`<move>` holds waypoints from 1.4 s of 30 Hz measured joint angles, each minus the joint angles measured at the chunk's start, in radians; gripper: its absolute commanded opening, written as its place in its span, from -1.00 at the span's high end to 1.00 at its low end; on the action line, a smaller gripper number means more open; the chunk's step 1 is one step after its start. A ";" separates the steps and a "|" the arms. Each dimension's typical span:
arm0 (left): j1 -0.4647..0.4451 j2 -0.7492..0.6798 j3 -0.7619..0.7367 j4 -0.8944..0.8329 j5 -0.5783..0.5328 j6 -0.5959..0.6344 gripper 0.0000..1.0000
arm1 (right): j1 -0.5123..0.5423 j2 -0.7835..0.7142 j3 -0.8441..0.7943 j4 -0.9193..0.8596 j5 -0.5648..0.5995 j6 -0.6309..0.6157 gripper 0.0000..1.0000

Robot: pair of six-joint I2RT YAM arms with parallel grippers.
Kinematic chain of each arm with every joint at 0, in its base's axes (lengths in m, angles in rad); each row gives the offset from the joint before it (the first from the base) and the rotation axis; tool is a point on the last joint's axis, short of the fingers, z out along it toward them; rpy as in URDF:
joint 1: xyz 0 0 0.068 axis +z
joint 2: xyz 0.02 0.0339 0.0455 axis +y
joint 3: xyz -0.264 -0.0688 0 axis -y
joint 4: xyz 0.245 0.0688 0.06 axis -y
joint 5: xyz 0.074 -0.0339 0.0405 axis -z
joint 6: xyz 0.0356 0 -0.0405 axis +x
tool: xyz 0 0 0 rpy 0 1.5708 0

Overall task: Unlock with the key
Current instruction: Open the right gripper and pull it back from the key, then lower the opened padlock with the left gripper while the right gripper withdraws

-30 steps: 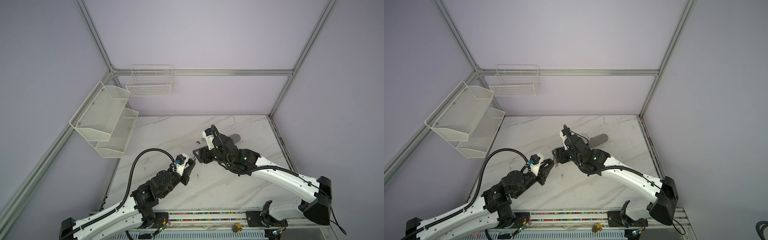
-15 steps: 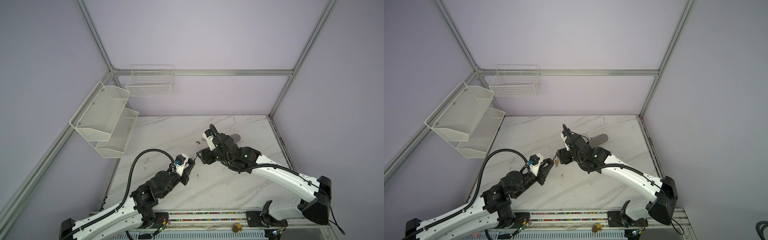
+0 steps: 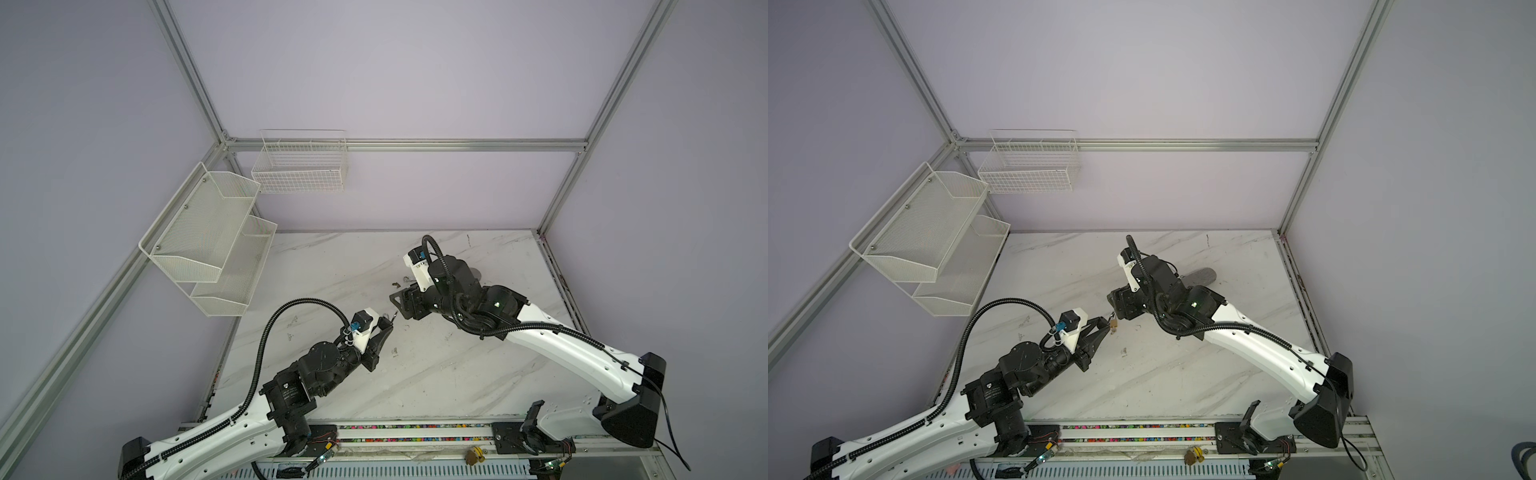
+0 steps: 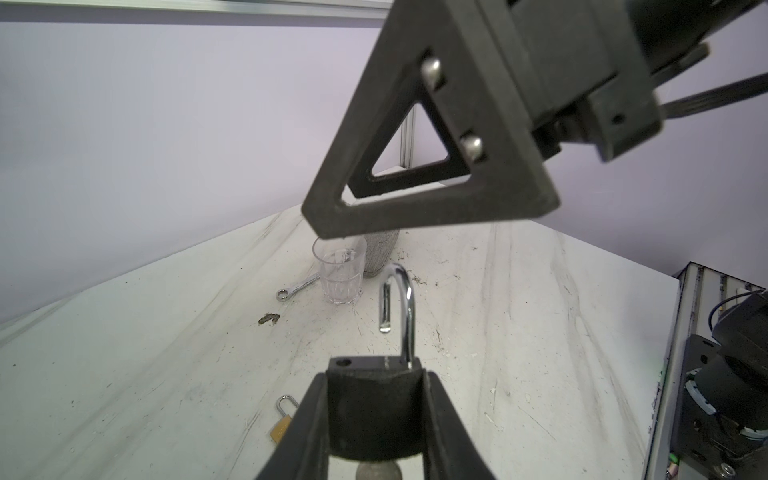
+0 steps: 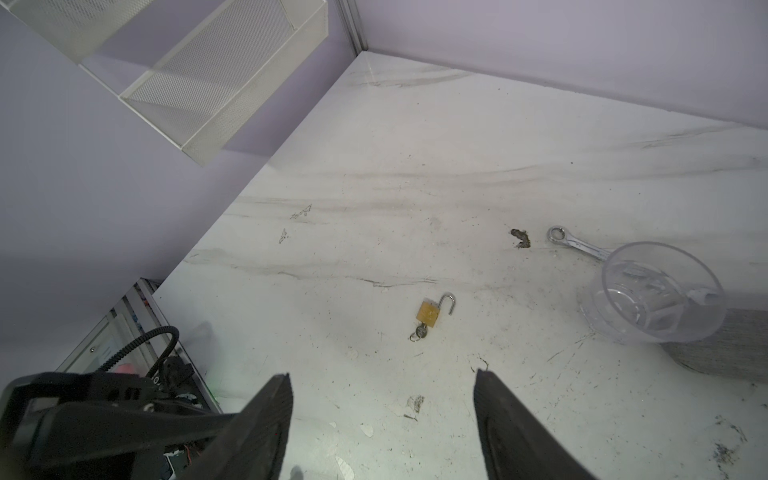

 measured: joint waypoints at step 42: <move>0.000 0.084 -0.005 -0.005 -0.064 -0.070 1.00 | -0.140 -0.212 -0.184 -0.001 -0.059 0.046 -0.68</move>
